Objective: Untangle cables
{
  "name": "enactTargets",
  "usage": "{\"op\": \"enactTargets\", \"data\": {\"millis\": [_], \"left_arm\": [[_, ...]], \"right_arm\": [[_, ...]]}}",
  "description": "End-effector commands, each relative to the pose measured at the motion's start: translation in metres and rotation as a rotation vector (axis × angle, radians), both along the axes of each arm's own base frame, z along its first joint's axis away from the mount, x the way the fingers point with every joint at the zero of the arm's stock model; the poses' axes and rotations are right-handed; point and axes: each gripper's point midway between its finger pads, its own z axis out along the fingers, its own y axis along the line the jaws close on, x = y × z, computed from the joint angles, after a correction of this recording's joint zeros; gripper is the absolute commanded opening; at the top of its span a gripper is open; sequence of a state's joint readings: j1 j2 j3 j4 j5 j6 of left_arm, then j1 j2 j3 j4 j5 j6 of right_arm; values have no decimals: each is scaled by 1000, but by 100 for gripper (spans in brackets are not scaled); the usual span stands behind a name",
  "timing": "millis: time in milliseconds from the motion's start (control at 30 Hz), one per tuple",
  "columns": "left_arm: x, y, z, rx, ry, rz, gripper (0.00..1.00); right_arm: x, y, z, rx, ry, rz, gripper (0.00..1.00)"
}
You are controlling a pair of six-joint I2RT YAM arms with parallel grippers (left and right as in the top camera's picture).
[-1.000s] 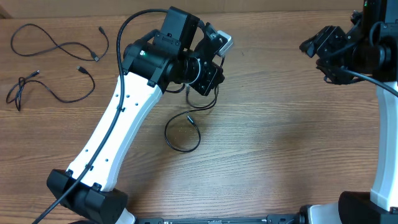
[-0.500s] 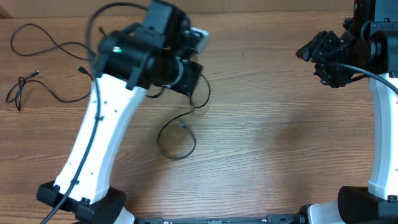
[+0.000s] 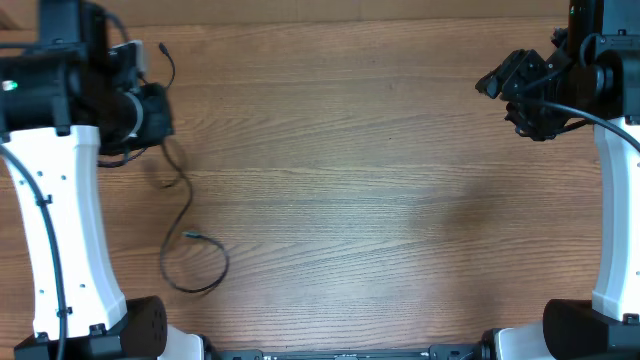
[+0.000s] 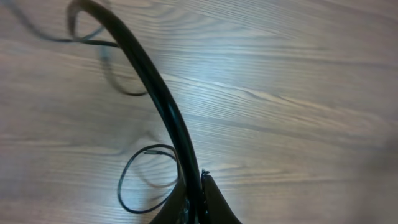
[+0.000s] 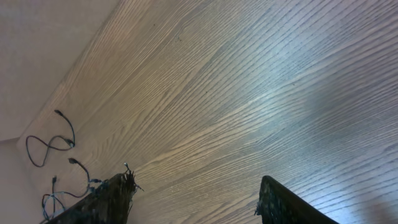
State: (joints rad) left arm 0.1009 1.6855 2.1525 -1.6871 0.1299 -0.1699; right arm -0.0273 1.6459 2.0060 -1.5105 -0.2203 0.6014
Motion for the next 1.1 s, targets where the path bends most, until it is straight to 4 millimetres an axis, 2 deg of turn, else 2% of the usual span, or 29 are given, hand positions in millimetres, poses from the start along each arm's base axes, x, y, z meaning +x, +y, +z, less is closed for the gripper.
{"op": "enactTargets", "data": {"millis": [0,200,300,367,433,467,533,600,667,833,967,1067], "left_arm": [[-9,29,2,13,-2,100,4],[-17,57,-9,16,38,166,4],[-15,55,-12,-10,28,111,4],[-8,30,-6,-100,-34,-87,4],[-5,-15,13,-265,-170,-379,4],[-4,-30,23,-331,-230,-458,4],[-4,-46,35,-396,-303,-547,4],[-4,-49,37,-395,-326,-588,4],[-4,-43,31,-356,-301,-575,4],[-9,-14,-5,-235,-124,-439,4],[-15,-15,-34,-259,-56,-479,4],[-15,-2,-63,-200,13,-461,4]], "right_arm": [[1,-2,-1,-13,-3,1,65],[2,-2,0,-13,-8,1,65],[3,-2,0,-14,-15,1,65],[5,-2,1,-14,-22,1,65],[7,-2,2,-14,-30,1,65],[7,-2,2,-14,-33,1,65],[7,-2,2,-14,-33,1,65],[7,-2,2,-14,-29,1,65],[5,-2,1,-14,-23,1,65],[4,-2,1,-14,-17,1,65],[7,-2,2,-14,-29,1,65],[8,-2,2,-14,-32,1,65]]}}
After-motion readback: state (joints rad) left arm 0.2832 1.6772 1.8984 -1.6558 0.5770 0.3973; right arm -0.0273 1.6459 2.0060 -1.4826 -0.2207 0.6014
